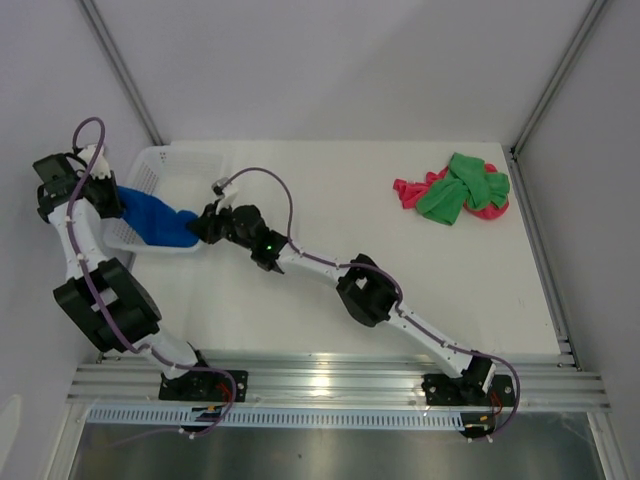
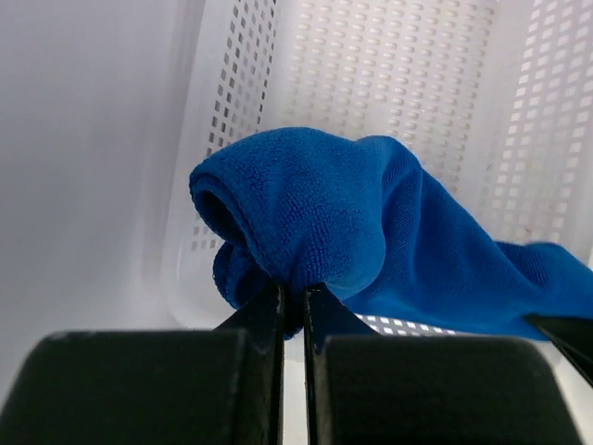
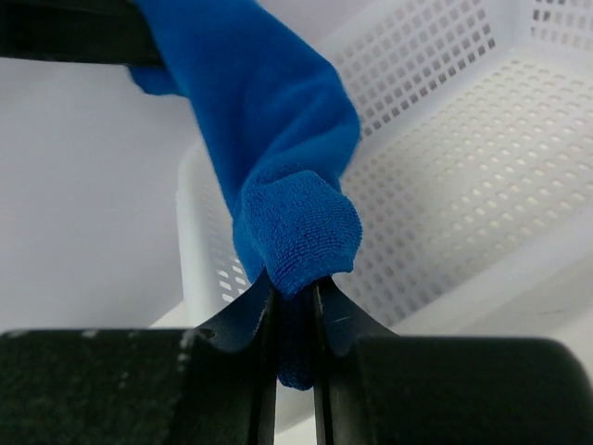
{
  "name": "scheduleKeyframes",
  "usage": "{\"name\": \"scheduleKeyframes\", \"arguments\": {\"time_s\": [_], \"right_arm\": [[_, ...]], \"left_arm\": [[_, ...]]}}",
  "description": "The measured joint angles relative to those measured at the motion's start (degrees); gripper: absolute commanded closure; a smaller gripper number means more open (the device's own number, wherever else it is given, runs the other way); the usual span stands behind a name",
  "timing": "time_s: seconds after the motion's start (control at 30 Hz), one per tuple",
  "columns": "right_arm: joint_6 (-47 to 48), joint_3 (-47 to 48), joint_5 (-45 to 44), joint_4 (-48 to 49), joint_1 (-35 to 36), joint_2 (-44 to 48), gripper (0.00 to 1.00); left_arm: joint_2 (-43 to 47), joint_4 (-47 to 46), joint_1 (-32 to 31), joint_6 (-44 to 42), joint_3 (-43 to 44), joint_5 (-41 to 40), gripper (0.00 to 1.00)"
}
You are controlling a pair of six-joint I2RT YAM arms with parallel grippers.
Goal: Roll the towels
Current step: Place the rolled towel into the container
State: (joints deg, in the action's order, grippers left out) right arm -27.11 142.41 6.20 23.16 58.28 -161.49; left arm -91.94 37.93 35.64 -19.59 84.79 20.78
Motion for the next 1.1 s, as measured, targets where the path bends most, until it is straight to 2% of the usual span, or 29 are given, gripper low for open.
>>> {"name": "scheduleKeyframes", "arguments": {"time_s": [0.37,0.67,1.1], "right_arm": [[3.96,-1.81,-2.14,-3.58,1.11,1.53,1.0],[8.52,-14.29,-1.05,-18.34,0.28,14.49,1.0],[11.21,-18.16,6.58,-35.76,-0.72,22.12,0.99]], "left_arm": [[-8.31,-2.62,2.75,-1.64,-0.72,0.46,0.99],[-8.04,-0.46,3.21,-9.01,-8.28,0.59,0.99],[-2.78,9.09,3.1,-17.4,-14.73,1.33,0.99]]}}
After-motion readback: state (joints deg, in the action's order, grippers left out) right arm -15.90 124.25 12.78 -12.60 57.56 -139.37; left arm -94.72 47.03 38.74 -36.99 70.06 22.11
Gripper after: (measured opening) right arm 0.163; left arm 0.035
